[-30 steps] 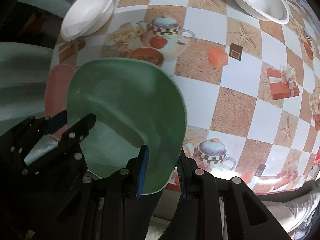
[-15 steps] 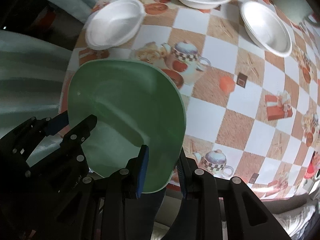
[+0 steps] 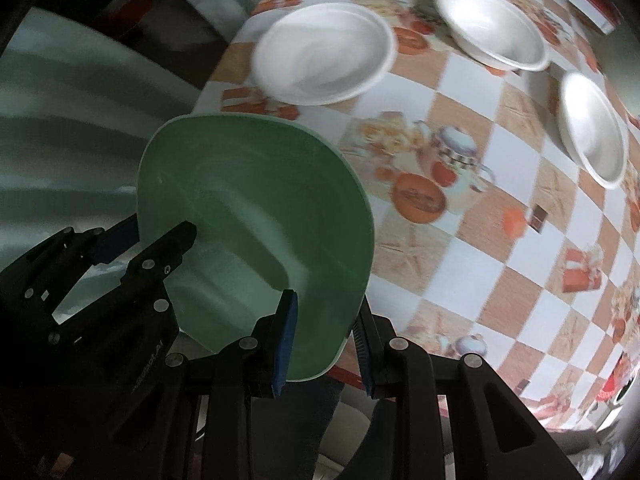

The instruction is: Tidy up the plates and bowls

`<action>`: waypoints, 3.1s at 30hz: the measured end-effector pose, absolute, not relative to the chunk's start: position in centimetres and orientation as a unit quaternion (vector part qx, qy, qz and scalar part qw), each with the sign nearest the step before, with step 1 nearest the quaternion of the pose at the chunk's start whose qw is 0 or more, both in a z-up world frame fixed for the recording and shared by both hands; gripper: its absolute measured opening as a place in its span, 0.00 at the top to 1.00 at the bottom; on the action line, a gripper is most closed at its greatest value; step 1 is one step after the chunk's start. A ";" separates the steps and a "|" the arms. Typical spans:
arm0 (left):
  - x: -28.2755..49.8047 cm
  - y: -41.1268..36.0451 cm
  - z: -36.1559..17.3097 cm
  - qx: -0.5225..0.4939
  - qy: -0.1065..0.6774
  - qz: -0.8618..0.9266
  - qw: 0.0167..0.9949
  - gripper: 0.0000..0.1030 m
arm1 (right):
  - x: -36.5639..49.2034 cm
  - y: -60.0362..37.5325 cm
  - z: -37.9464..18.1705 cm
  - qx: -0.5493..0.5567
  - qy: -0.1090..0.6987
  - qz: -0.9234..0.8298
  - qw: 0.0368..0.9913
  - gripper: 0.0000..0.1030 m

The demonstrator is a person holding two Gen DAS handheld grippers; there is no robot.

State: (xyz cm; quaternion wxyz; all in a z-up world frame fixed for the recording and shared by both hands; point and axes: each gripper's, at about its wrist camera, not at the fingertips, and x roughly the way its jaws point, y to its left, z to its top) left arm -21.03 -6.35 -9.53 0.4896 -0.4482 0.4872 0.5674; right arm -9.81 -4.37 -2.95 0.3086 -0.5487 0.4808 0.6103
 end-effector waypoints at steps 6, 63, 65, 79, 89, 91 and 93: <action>-23.7 -6.3 -10.1 -0.460 0.483 0.577 0.471 0.71 | -12.7 -4.4 -3.7 -0.558 0.477 0.617 0.285 0.71; -13.4 -4.4 -10.1 -0.457 0.512 0.458 0.566 0.14 | 2.1 -4.1 -9.1 -0.468 0.614 0.504 0.388 0.23; -11.2 -4.2 -10.4 -0.452 0.521 0.442 0.573 0.14 | 4.1 -4.3 -9.1 -0.459 0.622 0.494 0.398 0.23; -1.4 1.1 -12.2 -0.450 0.542 0.453 0.546 0.14 | 16.8 -1.5 -9.4 -0.426 0.641 0.449 0.453 0.23; 2.6 8.0 -13.4 -0.482 0.501 0.497 0.519 0.14 | 20.9 5.7 -9.9 -0.425 0.617 0.469 0.469 0.23; 3.0 9.1 -13.8 -0.490 0.492 0.505 0.513 0.14 | 21.3 7.2 -10.0 -0.421 0.613 0.474 0.472 0.23; 3.2 10.1 -14.1 -0.497 0.482 0.514 0.506 0.14 | 21.7 8.5 -10.0 -0.416 0.611 0.479 0.474 0.23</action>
